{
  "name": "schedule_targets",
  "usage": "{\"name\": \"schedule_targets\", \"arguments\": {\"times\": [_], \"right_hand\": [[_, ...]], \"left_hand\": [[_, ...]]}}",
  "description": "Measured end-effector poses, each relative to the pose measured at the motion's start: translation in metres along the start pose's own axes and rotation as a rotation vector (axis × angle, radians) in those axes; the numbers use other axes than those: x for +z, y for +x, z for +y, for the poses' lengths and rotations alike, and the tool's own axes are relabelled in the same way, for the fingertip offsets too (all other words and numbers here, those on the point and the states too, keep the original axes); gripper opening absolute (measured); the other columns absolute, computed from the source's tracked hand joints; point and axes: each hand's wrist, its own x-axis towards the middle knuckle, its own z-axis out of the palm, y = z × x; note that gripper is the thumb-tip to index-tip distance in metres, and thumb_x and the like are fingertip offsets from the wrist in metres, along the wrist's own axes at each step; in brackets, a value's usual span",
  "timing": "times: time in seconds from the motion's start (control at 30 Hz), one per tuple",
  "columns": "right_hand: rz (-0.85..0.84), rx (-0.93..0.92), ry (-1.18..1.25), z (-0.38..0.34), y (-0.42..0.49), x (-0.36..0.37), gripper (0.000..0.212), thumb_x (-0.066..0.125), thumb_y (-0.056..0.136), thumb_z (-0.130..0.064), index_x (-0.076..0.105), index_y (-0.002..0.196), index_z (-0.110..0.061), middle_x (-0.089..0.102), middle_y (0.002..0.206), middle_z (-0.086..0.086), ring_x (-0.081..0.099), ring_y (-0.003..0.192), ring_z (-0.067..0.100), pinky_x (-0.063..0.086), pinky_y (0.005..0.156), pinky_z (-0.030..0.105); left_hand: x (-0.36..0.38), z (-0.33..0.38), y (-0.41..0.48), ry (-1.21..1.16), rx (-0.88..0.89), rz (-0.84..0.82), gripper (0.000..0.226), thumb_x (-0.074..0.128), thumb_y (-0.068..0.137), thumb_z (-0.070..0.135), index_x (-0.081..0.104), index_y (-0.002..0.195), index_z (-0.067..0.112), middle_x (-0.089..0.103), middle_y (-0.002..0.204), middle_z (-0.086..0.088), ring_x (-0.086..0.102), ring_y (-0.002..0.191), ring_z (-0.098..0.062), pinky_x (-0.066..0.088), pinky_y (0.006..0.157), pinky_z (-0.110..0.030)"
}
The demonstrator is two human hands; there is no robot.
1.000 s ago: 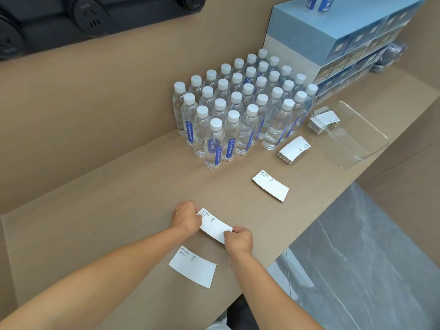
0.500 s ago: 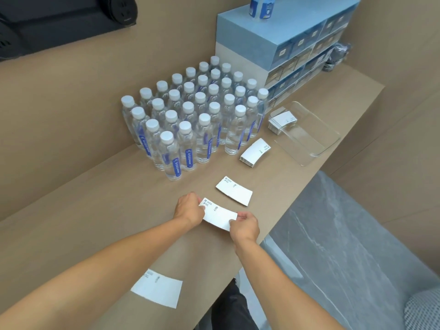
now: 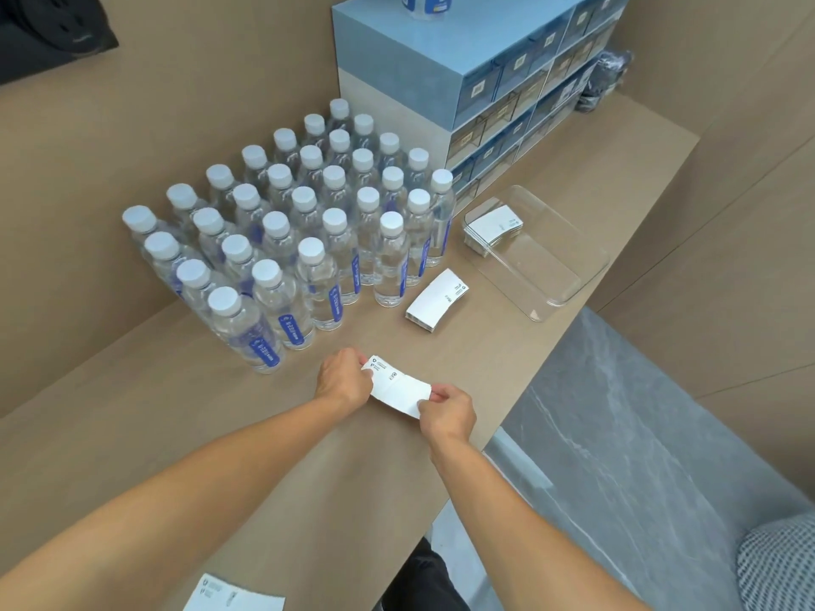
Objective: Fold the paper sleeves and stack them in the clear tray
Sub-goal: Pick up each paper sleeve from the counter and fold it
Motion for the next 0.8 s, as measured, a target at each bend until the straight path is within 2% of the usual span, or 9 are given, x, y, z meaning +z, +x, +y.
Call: {"name": "schedule_targets", "arguments": {"times": [0.17, 0.37, 0.47, 0.57, 0.67, 0.8], "right_hand": [[-0.018, -0.006, -0.037, -0.003, 0.011, 0.006, 0.036, 0.054, 0.077, 0.009, 0.071, 0.104, -0.008, 0.055, 0.067, -0.015, 0.059, 0.08, 0.017, 0.054, 0.083, 0.031], [0.002, -0.04, -0.089, -0.002, 0.016, 0.008, 0.037, 0.054, 0.075, 0.011, 0.073, 0.102, -0.007, 0.052, 0.062, -0.02, 0.053, 0.067, 0.011, 0.048, 0.071, 0.024], [0.015, -0.06, -0.126, 0.0, 0.016, 0.01, 0.037, 0.054, 0.076, 0.011, 0.072, 0.104, -0.006, 0.05, 0.062, -0.018, 0.053, 0.07, 0.013, 0.047, 0.069, 0.023], [0.02, -0.079, -0.155, 0.0, 0.013, 0.012, 0.037, 0.055, 0.075, 0.009, 0.071, 0.105, -0.007, 0.058, 0.072, -0.009, 0.056, 0.076, 0.016, 0.044, 0.069, 0.022], [0.009, -0.086, -0.188, 0.002, 0.012, 0.013, 0.037, 0.055, 0.075, 0.006, 0.066, 0.107, -0.008, 0.065, 0.101, 0.009, 0.061, 0.093, 0.024, 0.047, 0.076, 0.025], [-0.013, -0.091, -0.233, 0.003, 0.012, 0.009, 0.038, 0.059, 0.075, 0.003, 0.063, 0.112, -0.006, 0.064, 0.109, 0.012, 0.061, 0.101, 0.027, 0.05, 0.082, 0.029]], "left_hand": [[0.007, 0.0, 0.015, 0.055, 0.013, -0.02, 0.021, 0.059, 0.09, 0.017, 0.066, 0.109, 0.011, 0.069, 0.112, -0.01, 0.06, 0.113, -0.028, 0.048, 0.097, -0.037], [0.011, -0.002, 0.022, 0.115, 0.071, -0.031, 0.018, 0.06, 0.09, 0.017, 0.065, 0.106, 0.012, 0.069, 0.107, -0.01, 0.062, 0.107, -0.028, 0.05, 0.094, -0.038], [0.01, -0.004, 0.022, 0.115, 0.084, -0.04, 0.017, 0.061, 0.09, 0.017, 0.065, 0.106, 0.013, 0.069, 0.105, -0.009, 0.062, 0.104, -0.028, 0.05, 0.092, -0.038], [0.01, -0.006, 0.022, 0.103, 0.098, -0.046, 0.016, 0.061, 0.09, 0.016, 0.064, 0.106, 0.014, 0.069, 0.105, -0.009, 0.063, 0.103, -0.027, 0.05, 0.092, -0.039], [0.009, -0.006, 0.021, 0.098, 0.106, -0.056, 0.017, 0.06, 0.09, 0.017, 0.064, 0.106, 0.015, 0.069, 0.106, -0.009, 0.062, 0.104, -0.027, 0.051, 0.092, -0.039], [0.006, -0.006, 0.017, 0.105, 0.118, -0.057, 0.017, 0.06, 0.09, 0.018, 0.064, 0.107, 0.014, 0.068, 0.107, -0.009, 0.061, 0.106, -0.027, 0.05, 0.093, -0.039]]}}
